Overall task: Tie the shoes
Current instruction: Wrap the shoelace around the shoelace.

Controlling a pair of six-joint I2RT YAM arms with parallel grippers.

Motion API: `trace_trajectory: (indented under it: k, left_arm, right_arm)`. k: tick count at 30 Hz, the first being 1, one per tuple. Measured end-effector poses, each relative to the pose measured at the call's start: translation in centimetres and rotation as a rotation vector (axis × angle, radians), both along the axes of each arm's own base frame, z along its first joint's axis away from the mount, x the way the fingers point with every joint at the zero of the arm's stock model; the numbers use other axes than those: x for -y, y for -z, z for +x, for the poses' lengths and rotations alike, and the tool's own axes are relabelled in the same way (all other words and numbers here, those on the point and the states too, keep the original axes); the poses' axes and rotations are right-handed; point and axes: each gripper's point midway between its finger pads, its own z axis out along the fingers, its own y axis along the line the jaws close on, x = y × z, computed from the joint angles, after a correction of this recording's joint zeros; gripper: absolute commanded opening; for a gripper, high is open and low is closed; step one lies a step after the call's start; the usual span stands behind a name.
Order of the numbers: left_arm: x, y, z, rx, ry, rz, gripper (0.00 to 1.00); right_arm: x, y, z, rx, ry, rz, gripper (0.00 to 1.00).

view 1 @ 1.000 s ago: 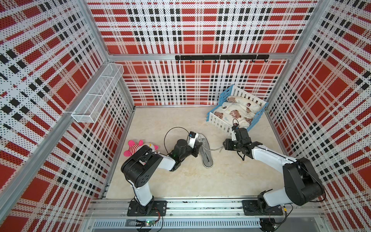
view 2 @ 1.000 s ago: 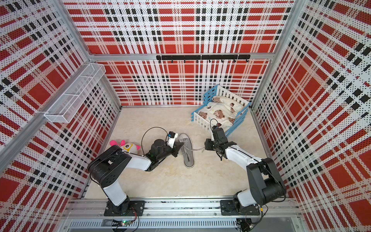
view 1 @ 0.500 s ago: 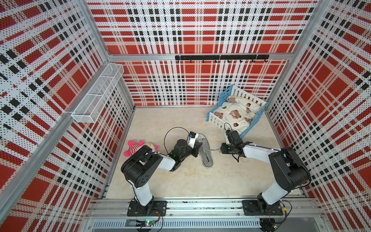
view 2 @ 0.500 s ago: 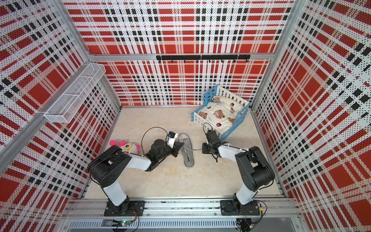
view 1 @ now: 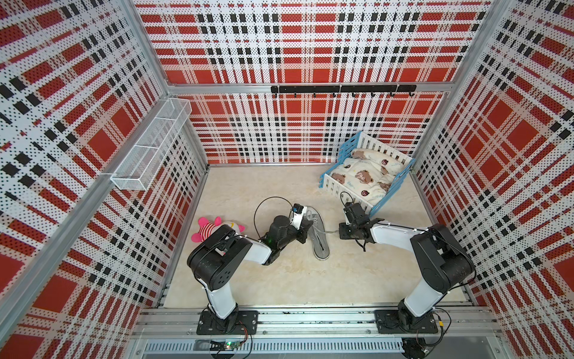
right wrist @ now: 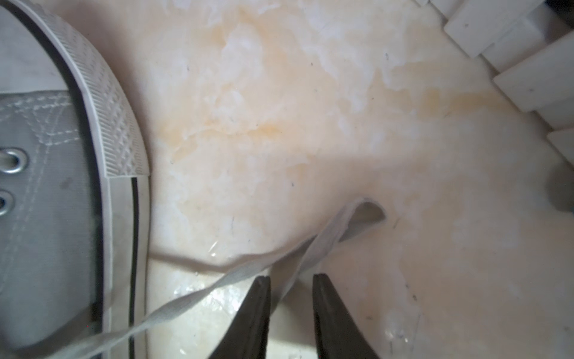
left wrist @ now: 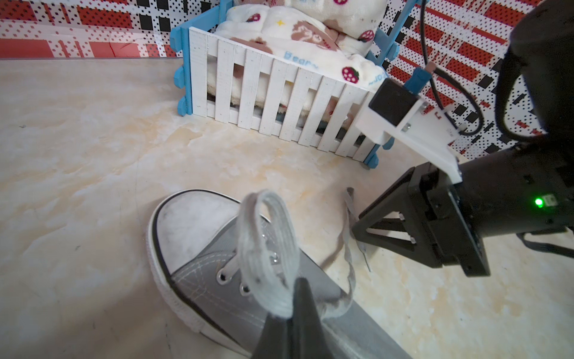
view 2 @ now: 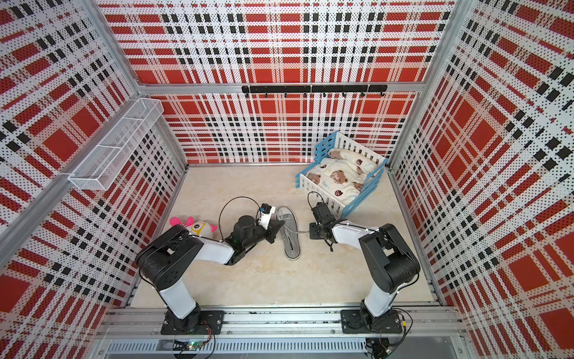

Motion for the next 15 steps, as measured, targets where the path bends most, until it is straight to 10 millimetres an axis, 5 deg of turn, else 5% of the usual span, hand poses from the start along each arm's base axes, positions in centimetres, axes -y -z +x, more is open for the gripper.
trace_trajectory:
  k: [8,15]
  left_arm:
    - [0.03,0.00,-0.03,0.000,0.001,0.000,0.00]
    - [0.03,0.00,-0.03,0.000,0.001,0.000,0.00]
  right_arm:
    - [0.03,0.08,0.39,0.007,0.007,-0.015,0.23]
    - [0.37,0.09,0.49,0.013,0.017,-0.031,0.03]
